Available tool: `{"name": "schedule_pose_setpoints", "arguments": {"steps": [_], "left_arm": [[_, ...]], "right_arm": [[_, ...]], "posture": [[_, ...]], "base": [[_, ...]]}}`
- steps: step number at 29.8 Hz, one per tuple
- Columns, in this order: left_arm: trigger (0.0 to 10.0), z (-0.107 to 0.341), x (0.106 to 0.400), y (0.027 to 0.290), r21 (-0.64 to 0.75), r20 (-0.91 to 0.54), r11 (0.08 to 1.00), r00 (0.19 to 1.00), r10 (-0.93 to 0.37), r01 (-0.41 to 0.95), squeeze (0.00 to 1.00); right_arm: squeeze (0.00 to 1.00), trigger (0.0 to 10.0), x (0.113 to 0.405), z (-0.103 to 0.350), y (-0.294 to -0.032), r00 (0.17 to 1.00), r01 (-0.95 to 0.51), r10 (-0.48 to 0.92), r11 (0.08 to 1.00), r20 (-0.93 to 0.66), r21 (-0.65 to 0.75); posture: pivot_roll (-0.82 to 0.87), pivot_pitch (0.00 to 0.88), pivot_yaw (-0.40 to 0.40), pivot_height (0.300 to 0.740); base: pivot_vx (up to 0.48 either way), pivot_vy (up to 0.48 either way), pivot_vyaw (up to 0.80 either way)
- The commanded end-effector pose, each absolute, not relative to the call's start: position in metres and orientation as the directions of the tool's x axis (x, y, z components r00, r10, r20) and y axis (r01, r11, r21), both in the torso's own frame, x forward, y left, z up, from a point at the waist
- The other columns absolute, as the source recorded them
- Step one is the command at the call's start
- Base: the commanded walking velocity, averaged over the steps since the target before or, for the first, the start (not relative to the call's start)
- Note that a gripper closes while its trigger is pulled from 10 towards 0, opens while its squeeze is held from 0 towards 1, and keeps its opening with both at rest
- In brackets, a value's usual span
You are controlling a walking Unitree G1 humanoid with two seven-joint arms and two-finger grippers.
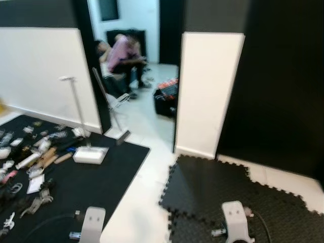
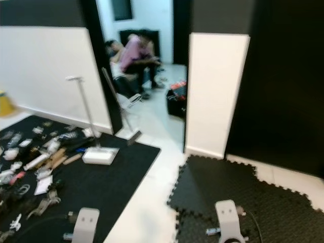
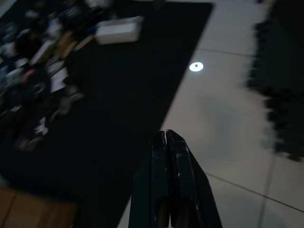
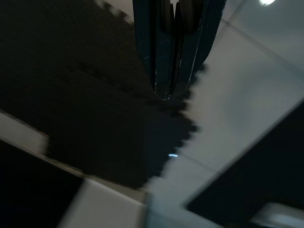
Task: Sweep floor
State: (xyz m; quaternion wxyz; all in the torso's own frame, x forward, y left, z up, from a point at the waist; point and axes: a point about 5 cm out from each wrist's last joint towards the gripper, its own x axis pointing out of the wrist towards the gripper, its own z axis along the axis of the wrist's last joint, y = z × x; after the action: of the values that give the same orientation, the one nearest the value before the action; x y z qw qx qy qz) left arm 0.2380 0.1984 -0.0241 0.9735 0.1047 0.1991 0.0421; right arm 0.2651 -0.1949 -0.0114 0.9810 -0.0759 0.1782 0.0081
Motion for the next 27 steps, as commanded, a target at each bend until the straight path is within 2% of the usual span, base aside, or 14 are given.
{"name": "schedule_pose_setpoints", "arguments": {"steps": [1,27], "left_arm": [[10.0,-0.0288,0.2326,0.1988,0.230,-0.400,0.973,0.908,0.124,-0.031,0.00],[10.0,-0.0287,0.2343,0.1994,0.228,-0.402,0.973,0.906,0.131,-0.040,0.00]], "right_arm": [[0.00,10.0,0.2595,-0.0167,-0.1968,0.926,-0.047,-0.013,0.988,-0.378,-0.149],[0.00,10.0,0.2617,-0.0153,-0.1969,0.926,-0.045,-0.019,0.986,-0.376,-0.159]], "posture": [[0.01,0.041,0.000,0.740],[0.01,0.034,0.000,0.740]], "base": [[0.000,0.000,0.80],[0.000,0.000,0.77]]}}
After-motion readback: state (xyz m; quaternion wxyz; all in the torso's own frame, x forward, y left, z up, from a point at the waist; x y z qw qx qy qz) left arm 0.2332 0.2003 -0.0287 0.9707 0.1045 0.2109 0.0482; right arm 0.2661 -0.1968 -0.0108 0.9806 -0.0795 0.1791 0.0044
